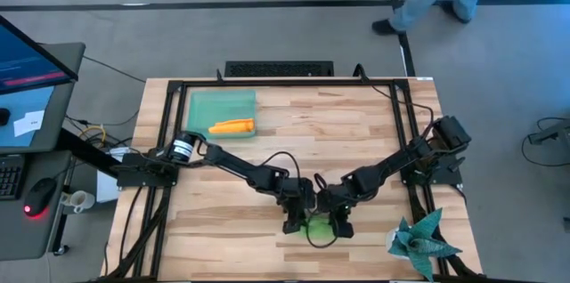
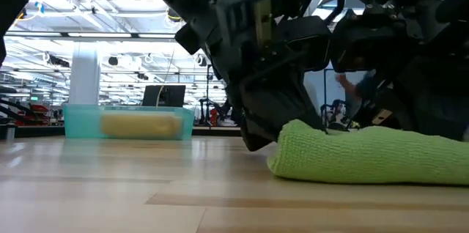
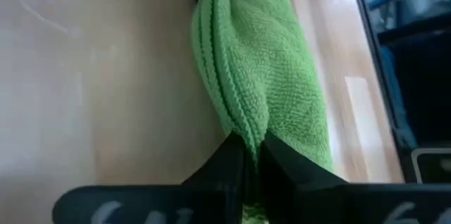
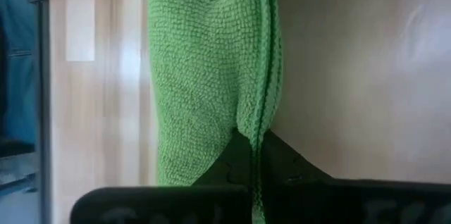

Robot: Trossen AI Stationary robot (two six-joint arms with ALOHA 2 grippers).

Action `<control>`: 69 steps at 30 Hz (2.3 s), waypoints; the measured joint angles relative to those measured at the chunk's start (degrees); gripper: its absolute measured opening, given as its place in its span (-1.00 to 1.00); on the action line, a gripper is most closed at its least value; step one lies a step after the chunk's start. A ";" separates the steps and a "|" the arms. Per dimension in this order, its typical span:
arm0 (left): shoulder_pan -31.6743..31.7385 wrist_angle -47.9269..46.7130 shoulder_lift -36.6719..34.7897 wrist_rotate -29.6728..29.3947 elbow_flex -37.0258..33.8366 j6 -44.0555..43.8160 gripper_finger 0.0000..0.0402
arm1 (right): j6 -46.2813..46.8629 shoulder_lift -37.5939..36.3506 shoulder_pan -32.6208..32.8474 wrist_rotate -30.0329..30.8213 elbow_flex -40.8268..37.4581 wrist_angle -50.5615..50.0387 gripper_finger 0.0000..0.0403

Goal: Roll microfiber towels into tight, uniform cylinder then place into a basket
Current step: Put the green towel into the blue bin

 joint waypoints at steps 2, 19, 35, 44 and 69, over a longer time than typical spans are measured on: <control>0.44 -1.46 -0.31 2.24 -0.04 0.66 -0.92 | -1.24 0.08 0.02 1.71 0.70 0.03 -0.91; 1.30 -27.54 -13.43 -3.80 -0.17 10.70 -0.96 | -20.11 0.18 -2.90 11.80 9.19 0.57 -0.91; 7.83 -33.84 -35.82 -11.17 -13.90 13.20 -0.96 | -39.01 0.46 -15.92 13.41 21.20 1.18 -0.91; 18.63 -40.90 -50.94 -14.20 -21.98 19.94 -0.96 | -45.58 10.38 -25.26 12.01 34.29 0.50 -0.91; 60.42 -46.55 -54.80 -22.50 -24.38 43.37 -0.96 | -57.30 39.24 -38.52 13.50 76.04 -8.76 -0.91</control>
